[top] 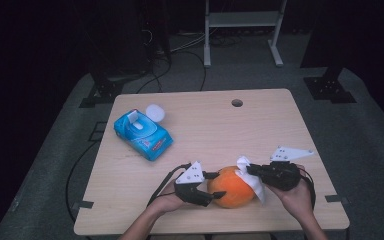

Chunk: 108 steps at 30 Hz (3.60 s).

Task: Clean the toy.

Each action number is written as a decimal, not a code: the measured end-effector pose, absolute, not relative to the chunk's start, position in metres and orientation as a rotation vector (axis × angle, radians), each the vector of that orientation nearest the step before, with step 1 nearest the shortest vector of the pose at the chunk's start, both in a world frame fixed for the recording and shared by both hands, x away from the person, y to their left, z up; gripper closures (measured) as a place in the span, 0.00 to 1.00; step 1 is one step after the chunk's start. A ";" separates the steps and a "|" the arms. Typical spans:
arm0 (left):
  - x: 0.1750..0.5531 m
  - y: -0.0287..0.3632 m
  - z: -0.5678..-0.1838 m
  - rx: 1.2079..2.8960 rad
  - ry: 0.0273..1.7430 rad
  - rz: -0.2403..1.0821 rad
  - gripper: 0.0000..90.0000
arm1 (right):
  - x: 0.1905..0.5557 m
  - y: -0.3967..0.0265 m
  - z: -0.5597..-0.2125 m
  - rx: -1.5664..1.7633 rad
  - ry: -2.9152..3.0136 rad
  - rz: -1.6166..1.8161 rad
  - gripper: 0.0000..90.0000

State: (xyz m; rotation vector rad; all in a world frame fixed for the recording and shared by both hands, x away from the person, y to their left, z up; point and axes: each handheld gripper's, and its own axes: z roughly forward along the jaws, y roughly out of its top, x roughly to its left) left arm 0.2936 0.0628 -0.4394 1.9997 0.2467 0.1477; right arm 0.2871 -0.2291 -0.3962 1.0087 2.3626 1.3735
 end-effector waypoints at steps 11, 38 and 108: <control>0.298 0.069 -0.440 1.977 0.292 0.132 0.41 | 0.290 -0.236 -0.401 1.022 2.364 1.342 0.95; 0.292 0.059 -0.437 1.976 0.271 0.174 0.41 | 0.280 -0.193 -0.384 0.862 2.421 1.376 0.95; 0.304 0.057 -0.437 1.932 0.247 0.169 0.15 | 0.286 -0.227 -0.399 1.015 2.362 1.585 0.95</control>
